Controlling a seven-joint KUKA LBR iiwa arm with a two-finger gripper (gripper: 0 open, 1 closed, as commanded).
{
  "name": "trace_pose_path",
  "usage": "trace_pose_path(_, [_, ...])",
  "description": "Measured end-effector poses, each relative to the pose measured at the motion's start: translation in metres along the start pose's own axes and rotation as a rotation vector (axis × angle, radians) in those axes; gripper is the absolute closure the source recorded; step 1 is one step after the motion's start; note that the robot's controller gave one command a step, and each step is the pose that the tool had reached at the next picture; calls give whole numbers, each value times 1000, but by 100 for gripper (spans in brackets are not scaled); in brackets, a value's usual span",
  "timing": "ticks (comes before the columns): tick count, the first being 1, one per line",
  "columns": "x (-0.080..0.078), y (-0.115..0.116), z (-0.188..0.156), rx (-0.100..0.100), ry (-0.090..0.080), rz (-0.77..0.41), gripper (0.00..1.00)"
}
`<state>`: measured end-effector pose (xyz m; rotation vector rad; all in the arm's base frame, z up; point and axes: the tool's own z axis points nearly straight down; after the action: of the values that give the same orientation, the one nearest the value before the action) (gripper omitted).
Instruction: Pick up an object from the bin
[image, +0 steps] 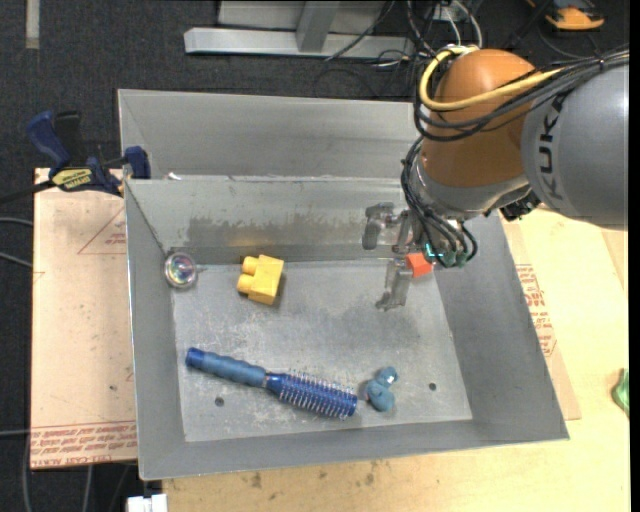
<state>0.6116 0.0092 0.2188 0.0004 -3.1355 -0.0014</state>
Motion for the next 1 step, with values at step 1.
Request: trace_pose_path(1, [3,-120,-78,2,-14,307,0])
